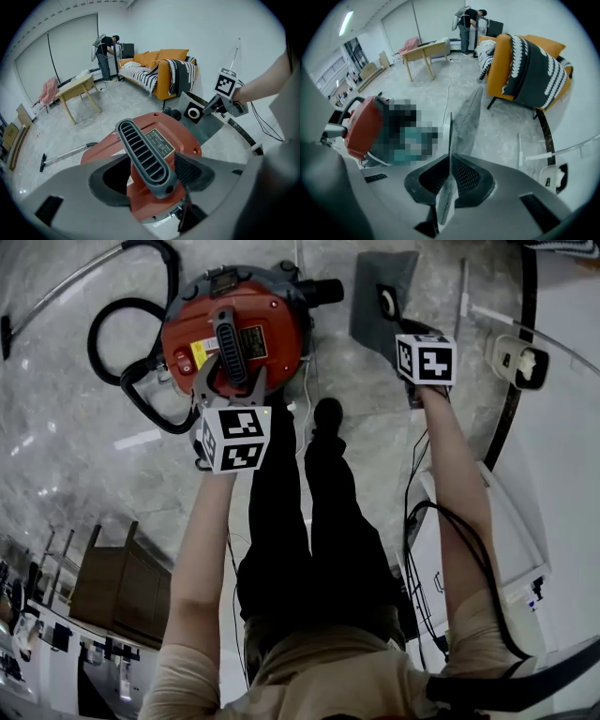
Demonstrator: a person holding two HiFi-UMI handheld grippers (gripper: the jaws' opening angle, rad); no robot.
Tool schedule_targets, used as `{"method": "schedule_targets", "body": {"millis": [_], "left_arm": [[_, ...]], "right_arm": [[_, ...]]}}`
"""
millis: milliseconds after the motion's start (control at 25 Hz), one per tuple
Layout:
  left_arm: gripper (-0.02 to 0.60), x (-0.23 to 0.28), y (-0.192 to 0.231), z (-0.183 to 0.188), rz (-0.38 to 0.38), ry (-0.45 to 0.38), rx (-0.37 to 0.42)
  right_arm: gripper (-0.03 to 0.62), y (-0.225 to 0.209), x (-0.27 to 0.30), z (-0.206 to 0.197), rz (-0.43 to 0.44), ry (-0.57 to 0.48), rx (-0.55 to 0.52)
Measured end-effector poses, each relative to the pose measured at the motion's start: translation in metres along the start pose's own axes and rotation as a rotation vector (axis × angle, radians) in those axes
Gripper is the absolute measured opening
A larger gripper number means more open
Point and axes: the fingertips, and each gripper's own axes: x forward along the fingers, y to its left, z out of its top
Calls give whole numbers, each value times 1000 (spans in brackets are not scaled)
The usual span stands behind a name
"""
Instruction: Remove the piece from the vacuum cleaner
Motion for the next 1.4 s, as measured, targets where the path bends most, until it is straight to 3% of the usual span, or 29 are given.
{"method": "schedule_targets", "body": {"millis": [440, 1120, 1400], "left_arm": [[298, -1, 3, -2, 27, 23, 2], [298, -4, 2, 0, 41, 58, 2], [298, -12, -6, -1, 27, 22, 27]], "right_arm": [[26, -39, -17, -47, 82, -14, 280], [26, -64, -60, -84, 91, -3, 288], [26, -75, -68, -90, 73, -6, 297]]}}
